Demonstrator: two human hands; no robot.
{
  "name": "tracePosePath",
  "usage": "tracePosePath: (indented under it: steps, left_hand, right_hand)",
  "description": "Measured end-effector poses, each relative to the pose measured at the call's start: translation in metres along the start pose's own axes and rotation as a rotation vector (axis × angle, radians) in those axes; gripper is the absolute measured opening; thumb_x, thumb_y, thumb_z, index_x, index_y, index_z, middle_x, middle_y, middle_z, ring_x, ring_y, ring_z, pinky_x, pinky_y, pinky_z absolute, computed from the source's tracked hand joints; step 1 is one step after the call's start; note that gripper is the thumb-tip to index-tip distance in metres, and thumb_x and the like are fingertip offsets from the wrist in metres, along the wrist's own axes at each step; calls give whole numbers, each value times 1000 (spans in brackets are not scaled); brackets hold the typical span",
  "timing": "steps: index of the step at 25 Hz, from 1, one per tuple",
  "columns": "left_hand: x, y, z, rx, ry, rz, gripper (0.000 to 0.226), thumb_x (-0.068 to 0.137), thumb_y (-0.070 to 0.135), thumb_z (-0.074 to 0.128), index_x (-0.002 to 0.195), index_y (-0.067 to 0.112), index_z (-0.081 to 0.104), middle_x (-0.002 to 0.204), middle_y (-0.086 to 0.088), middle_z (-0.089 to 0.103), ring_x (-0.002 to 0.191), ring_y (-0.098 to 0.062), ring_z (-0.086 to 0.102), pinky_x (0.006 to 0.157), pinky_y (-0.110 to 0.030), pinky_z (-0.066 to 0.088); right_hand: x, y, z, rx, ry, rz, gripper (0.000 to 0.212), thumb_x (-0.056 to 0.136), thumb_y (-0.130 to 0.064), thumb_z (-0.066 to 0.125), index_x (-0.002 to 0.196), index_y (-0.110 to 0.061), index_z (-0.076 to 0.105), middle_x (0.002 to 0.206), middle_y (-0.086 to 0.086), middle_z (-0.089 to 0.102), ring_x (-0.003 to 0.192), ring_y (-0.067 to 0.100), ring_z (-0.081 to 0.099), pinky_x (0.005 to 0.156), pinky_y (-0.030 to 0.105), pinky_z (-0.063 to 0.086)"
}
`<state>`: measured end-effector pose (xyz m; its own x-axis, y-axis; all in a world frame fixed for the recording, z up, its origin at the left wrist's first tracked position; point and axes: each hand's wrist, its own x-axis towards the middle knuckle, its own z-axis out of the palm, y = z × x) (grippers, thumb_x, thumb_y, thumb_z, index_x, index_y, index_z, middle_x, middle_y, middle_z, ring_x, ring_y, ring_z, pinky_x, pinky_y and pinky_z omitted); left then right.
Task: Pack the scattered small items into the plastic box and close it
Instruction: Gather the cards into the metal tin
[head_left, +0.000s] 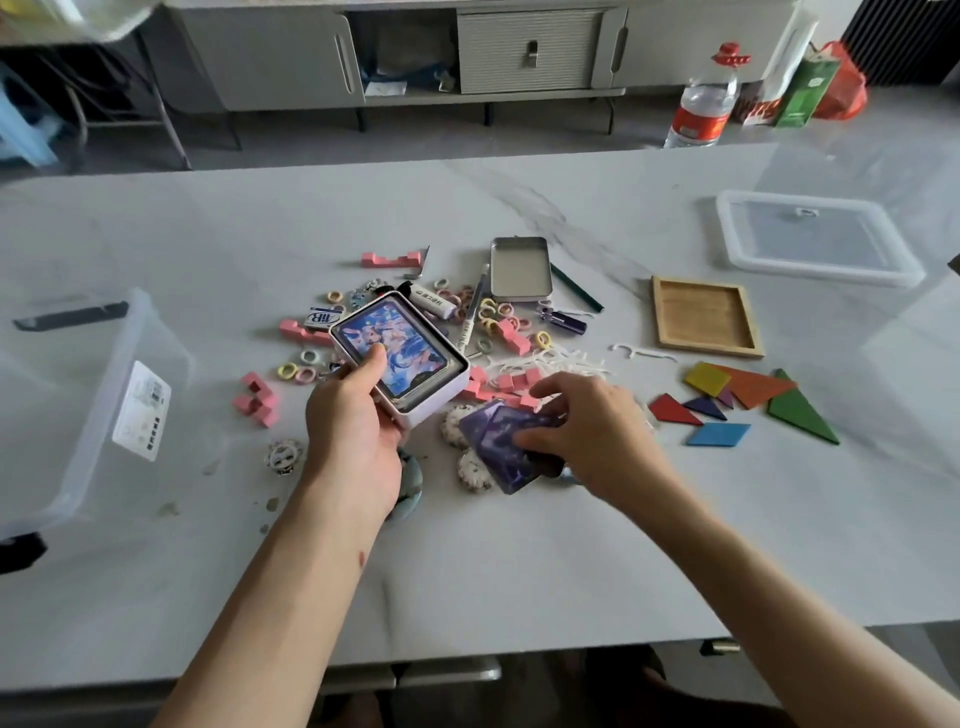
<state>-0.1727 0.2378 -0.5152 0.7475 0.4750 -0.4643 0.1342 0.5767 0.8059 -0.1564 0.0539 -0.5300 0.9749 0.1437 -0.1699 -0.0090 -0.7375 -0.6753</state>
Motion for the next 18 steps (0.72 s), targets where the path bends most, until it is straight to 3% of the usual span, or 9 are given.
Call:
tracePosePath:
  steps: [4, 7, 10, 14, 16, 18]
  left_hand:
    - [8, 5, -6, 10, -17, -22, 9, 90, 13, 65, 97, 10, 68, 86, -9, 75, 75, -24, 72, 96, -54, 47]
    - [13, 8, -8, 9, -31, -40, 10, 89, 12, 65, 98, 9, 69, 90, -9, 77, 79, -24, 75, 90, -55, 53]
    - [18, 11, -12, 20, -44, -37, 9, 89, 12, 66, 96, 10, 70, 92, -10, 77, 82, -25, 75, 88, -51, 55]
    - [20, 14, -18, 65, -26, -53, 19, 89, 15, 66, 106, 6, 69, 102, -15, 75, 93, -35, 72, 90, -56, 50]
    - [21, 14, -20, 73, -37, -62, 27, 89, 16, 66, 113, 4, 66, 106, -17, 73, 95, -37, 70, 74, -49, 57]
    - [19, 11, -20, 103, -57, -56, 30, 89, 17, 67, 116, 4, 64, 107, -15, 73, 89, -33, 70, 54, -28, 52]
  right_hand:
    - [-4, -7, 21, -350, 21, -7, 80, 62, -59, 79, 126, -24, 45, 108, 0, 63, 92, 22, 60, 65, 31, 44]
    - [-3, -10, 28, -436, 29, -25, 88, 61, -62, 78, 129, -24, 39, 110, 2, 62, 97, 24, 60, 71, 33, 44]
    - [2, -16, 25, -398, 31, -27, 69, 65, -53, 79, 120, -25, 48, 103, 0, 65, 92, 24, 59, 71, 33, 42]
    - [12, -17, 10, -178, 1, 59, 24, 75, -35, 78, 95, -27, 69, 80, -7, 66, 71, 14, 59, 60, 26, 45]
    - [18, -14, -4, 7, 84, 70, 12, 81, -28, 74, 92, -23, 73, 72, -7, 68, 60, 10, 59, 51, 20, 42]
    - [19, -16, -16, 300, 209, 49, 9, 88, -18, 67, 96, -18, 72, 70, -3, 71, 57, 12, 66, 48, 15, 45]
